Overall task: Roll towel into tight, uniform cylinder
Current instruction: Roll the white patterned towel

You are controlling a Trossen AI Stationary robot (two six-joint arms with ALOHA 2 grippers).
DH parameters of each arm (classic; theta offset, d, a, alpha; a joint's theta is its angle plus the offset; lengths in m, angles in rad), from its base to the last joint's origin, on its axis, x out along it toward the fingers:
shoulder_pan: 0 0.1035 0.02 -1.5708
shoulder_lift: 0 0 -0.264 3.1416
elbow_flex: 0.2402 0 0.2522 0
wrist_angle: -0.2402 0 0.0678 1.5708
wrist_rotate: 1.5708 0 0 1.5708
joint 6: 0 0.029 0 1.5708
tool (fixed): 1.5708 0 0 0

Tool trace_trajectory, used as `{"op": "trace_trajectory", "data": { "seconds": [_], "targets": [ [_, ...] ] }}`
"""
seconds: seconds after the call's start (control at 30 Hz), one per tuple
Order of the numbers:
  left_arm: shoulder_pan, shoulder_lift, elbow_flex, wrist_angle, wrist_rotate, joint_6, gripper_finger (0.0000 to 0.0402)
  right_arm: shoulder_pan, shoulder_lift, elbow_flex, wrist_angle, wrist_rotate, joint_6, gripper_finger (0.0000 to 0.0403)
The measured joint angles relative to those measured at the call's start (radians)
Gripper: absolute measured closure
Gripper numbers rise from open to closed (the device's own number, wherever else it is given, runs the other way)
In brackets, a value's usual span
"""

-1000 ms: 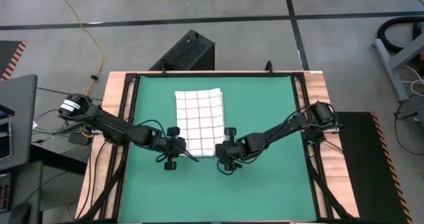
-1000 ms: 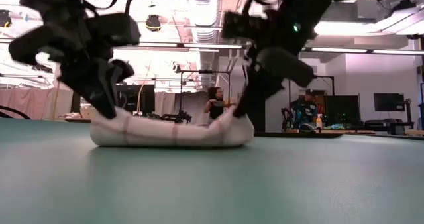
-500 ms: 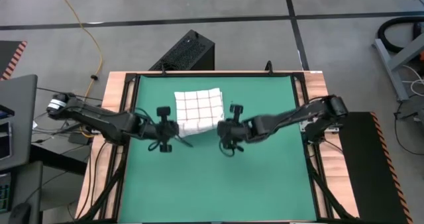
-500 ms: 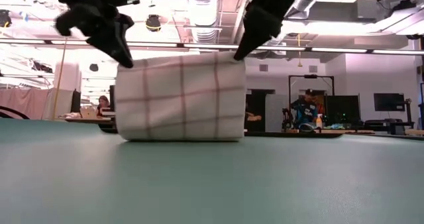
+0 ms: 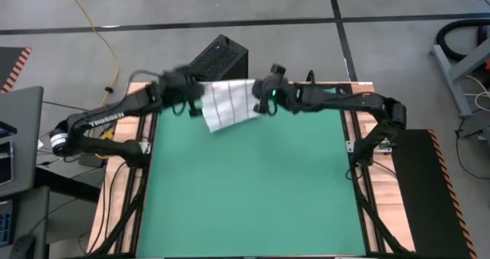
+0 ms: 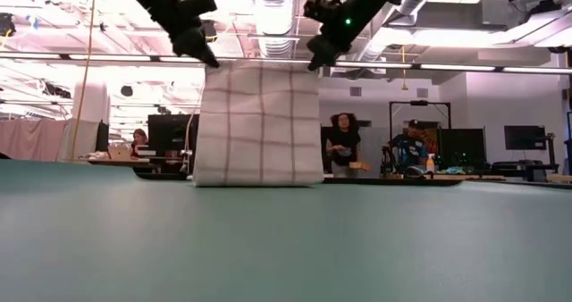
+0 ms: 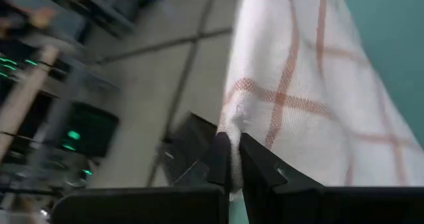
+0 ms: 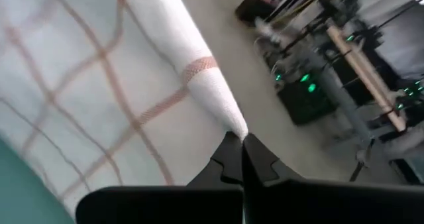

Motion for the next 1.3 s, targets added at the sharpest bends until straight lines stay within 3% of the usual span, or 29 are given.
{"op": "trace_trajectory", "data": {
  "seconds": [0.1,0.27,0.4,0.5,0.63,0.77,0.93,1.13,1.3],
  "targets": [
    [0.109,0.036,0.081,0.079,0.088,0.082,0.0397,-0.067,-0.005,0.027,0.065,-0.050,-0.025,0.0400],
    [0.212,0.149,0.287,0.066,0.176,0.133,0.0397,-0.136,-0.003,0.104,0.123,-0.055,-0.100,0.0400],
    [0.222,0.252,0.484,-0.034,0.200,0.087,0.0397,-0.145,-0.005,0.185,0.119,-0.053,-0.110,0.0400],
    [0.200,0.308,0.610,-0.164,0.283,0.041,0.0397,-0.117,-0.005,0.226,0.069,-0.048,-0.111,0.0400],
    [0.155,0.338,0.655,-0.375,0.410,0.090,0.0397,-0.055,-0.005,0.234,-0.043,-0.015,-0.040,0.0400],
    [0.107,0.343,0.593,-0.533,0.517,0.086,0.0397,0.022,-0.003,0.227,-0.291,-0.009,0.143,0.0400],
    [-0.013,0.310,0.371,-0.549,0.594,0.023,0.0399,0.169,-0.010,0.115,-0.439,0.022,0.354,0.0400],
    [-0.252,0.258,0.085,-0.438,0.585,-0.079,0.0400,0.415,-0.008,-0.021,-0.457,0.039,0.633,0.0400],
    [-0.445,0.250,-0.052,-0.269,0.567,-0.269,0.0397,0.596,-0.003,-0.134,-0.359,0.043,0.833,0.0388]
  ]
}}
